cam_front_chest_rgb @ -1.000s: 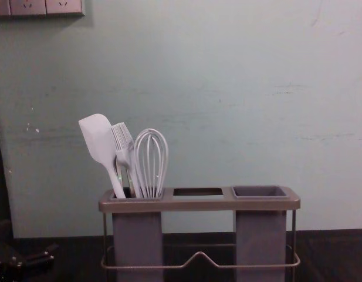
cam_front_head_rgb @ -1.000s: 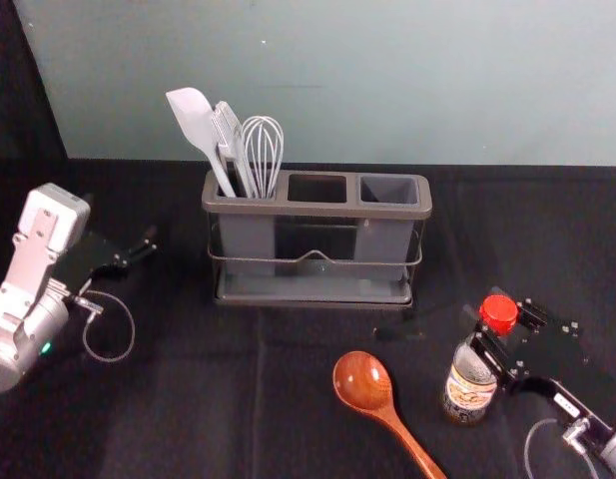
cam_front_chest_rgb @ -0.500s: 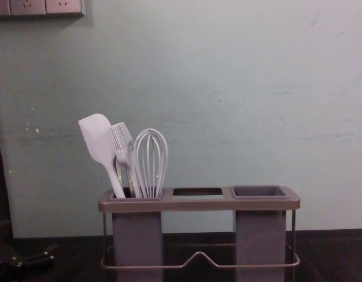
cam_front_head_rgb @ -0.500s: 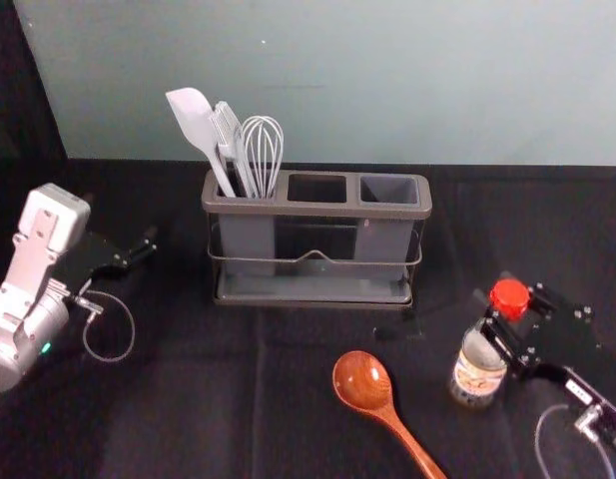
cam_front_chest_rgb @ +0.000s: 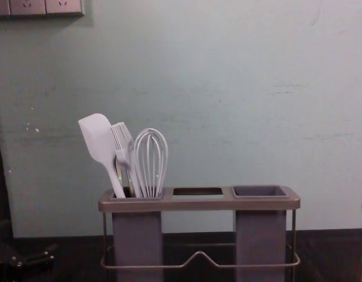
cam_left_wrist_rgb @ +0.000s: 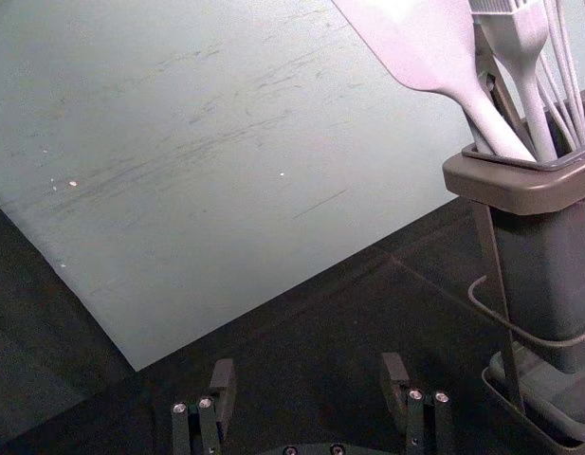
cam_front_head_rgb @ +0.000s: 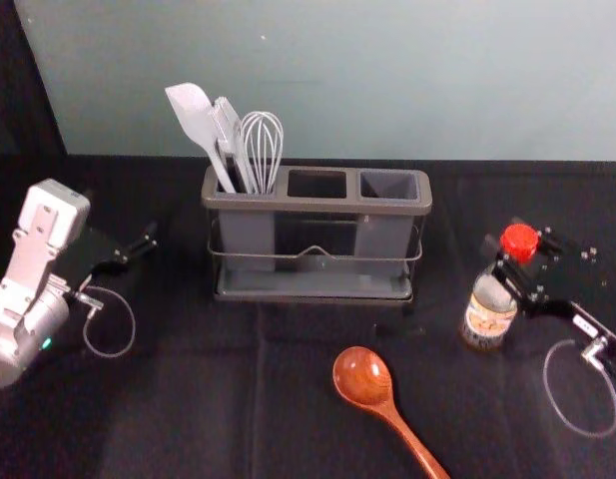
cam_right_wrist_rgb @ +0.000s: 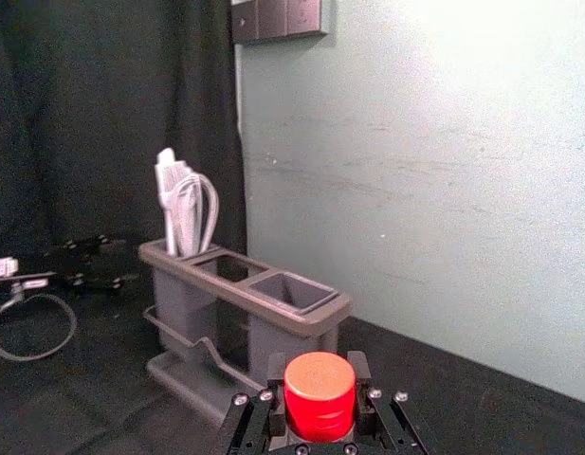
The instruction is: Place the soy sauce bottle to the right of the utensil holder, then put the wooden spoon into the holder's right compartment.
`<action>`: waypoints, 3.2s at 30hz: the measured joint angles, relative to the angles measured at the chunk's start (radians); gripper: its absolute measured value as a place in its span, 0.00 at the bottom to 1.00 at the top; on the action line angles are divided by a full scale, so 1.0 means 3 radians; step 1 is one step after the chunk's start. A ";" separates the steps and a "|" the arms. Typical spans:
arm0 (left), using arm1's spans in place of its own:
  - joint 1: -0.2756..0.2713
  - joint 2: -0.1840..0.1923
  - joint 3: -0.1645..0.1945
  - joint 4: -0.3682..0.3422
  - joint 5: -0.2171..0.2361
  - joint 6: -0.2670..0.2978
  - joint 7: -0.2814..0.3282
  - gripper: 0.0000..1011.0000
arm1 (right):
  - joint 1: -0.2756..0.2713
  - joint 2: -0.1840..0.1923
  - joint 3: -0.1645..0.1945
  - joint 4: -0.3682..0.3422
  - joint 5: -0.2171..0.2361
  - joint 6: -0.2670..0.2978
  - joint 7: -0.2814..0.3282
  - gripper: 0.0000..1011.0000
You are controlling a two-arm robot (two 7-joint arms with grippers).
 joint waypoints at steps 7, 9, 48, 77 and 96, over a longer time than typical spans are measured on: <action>0.0000 0.0000 0.0000 0.0000 0.0000 0.0000 0.0000 0.99 | 0.0383 -0.0083 -0.0106 0.0410 0.0080 -0.0045 0.0083 0.38; 0.0000 0.0000 0.0000 0.0000 0.0000 0.0000 0.0000 0.99 | 0.0513 -0.0105 -0.0149 0.0554 0.0094 -0.0045 0.0109 0.38; 0.0000 0.0000 0.0000 0.0000 0.0000 0.0000 0.0000 0.99 | 0.1375 -0.0420 -0.0577 0.1472 -0.0058 -0.0148 0.0159 0.39; 0.0000 0.0000 0.0000 0.0000 0.0000 0.0000 0.0000 0.99 | 0.0677 -0.0092 -0.0330 0.0202 0.0117 0.0141 -0.0016 0.99; 0.0000 0.0000 0.0000 0.0000 0.0000 0.0000 0.0000 0.99 | 0.0274 0.0014 -0.0731 -0.0035 -0.0350 0.0347 -0.0116 0.99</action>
